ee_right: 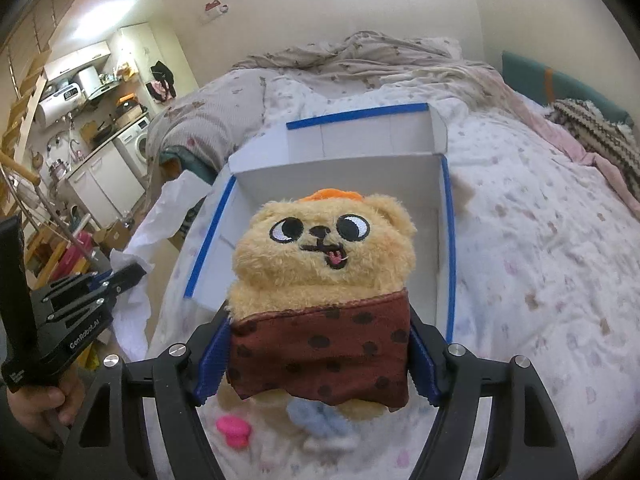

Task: Organize soft objects
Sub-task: 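Carry the tissue with the left tool while the right tool carries the bear into the box, then open both tools to drop the tissue and bear inside the box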

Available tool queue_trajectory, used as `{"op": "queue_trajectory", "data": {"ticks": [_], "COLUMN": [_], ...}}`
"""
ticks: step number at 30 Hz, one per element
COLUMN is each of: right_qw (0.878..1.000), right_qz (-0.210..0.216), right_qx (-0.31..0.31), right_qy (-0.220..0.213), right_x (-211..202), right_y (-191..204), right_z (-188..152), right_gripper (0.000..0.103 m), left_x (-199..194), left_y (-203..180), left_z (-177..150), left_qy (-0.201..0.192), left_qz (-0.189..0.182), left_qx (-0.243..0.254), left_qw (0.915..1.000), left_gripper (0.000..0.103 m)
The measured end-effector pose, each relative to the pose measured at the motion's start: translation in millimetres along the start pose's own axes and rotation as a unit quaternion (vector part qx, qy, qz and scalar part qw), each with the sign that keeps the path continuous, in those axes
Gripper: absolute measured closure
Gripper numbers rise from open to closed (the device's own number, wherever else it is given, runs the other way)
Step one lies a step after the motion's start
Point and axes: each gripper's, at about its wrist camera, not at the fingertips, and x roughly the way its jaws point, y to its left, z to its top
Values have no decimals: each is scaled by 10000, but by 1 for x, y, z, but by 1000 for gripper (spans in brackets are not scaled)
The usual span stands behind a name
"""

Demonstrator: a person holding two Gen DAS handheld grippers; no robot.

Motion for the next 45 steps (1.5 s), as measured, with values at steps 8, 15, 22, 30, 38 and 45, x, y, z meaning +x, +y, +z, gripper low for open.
{"op": "queue_trajectory", "data": {"ticks": [8, 15, 22, 30, 38, 45], "right_qw": [9987, 9937, 9884, 9847, 9849, 9905], "right_qz": [-132, -324, -255, -402, -320, -150], "right_qx": [62, 240, 528, 575, 713, 794], "right_qy": [497, 1042, 1403, 1598, 1545, 1116], "right_x": [80, 150, 185, 192, 179, 148], "right_y": [-13, -31, -45, -43, -40, -33], "right_z": [25, 26, 20, 14, 9, 18], "right_gripper": [23, 22, 21, 18, 13, 0], "left_x": [95, 164, 204, 215, 197, 184], "left_y": [-4, -21, -28, -33, -24, -6], "left_z": [36, 34, 13, 12, 18, 21], "left_qy": [593, 1028, 1440, 1514, 1173, 1212], "left_qz": [-111, -161, -224, -234, -110, -334], "left_qx": [-27, 138, 239, 335, 140, -309], "left_qw": [9982, 9945, 9890, 9876, 9929, 9916], "left_gripper": [94, 94, 94, 76, 23, 23]}}
